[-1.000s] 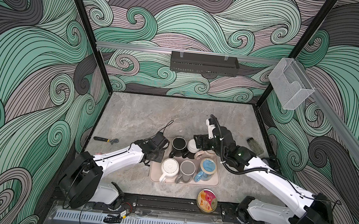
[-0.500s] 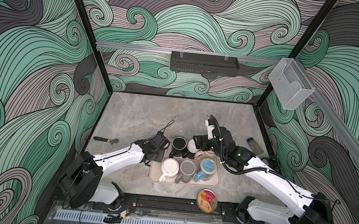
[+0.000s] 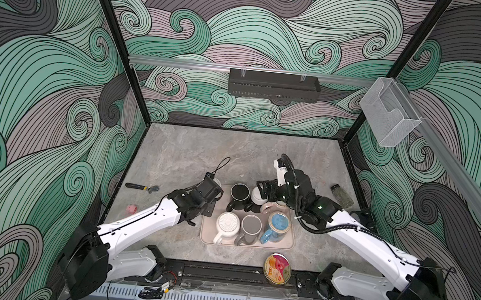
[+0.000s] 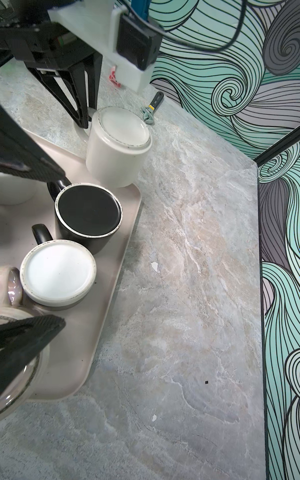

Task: Turn the mug right side up
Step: 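Grasp the white mug by its handle with the left gripper and lift it, then hold the mug up with the left gripper while the right gripper grasps its handle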

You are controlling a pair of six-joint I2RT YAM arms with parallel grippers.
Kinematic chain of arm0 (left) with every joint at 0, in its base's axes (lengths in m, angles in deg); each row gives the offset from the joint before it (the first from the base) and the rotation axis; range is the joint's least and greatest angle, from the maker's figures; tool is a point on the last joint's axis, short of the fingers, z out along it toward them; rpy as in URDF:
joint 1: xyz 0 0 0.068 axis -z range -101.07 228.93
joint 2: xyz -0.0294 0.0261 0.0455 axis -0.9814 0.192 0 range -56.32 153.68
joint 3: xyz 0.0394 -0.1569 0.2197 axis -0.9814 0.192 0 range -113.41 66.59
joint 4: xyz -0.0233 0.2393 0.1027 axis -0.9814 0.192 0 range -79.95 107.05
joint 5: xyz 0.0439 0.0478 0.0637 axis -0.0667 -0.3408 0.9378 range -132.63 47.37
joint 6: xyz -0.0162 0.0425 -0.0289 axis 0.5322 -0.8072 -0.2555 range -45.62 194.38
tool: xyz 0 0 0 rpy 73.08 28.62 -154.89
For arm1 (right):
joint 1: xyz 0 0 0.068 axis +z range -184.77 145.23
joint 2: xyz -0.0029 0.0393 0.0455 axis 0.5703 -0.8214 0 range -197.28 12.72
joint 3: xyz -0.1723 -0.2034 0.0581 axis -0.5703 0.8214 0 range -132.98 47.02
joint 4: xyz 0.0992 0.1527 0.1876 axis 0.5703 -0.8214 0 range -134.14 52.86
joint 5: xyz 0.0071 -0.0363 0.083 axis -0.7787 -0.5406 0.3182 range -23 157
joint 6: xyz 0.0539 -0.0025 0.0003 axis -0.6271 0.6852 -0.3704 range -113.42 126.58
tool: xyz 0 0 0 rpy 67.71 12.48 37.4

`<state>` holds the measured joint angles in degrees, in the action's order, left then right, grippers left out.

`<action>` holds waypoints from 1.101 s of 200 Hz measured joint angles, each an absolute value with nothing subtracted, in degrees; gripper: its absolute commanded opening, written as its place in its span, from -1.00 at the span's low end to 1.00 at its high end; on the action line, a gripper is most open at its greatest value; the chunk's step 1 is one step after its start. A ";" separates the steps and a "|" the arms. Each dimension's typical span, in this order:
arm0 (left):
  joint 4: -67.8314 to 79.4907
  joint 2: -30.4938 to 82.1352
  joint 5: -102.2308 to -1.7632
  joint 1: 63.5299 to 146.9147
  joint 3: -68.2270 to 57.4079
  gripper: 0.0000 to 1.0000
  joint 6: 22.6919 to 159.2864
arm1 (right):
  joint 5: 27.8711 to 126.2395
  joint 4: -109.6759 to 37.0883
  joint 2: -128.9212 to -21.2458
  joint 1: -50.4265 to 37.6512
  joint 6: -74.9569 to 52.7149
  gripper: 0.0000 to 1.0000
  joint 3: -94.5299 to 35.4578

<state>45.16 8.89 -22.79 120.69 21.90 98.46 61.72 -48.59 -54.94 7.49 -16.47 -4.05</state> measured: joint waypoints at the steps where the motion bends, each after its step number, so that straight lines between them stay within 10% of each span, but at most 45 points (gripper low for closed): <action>1: 45.21 8.78 -22.79 120.69 21.84 -1.00 98.44 | 61.75 -48.54 -54.94 7.49 -16.49 0.62 -4.05; 220: -6.68 -2.48 -55.51 113.13 23.17 -1.00 127.40 | 90.93 3.30 -52.65 5.30 -47.68 0.12 4.63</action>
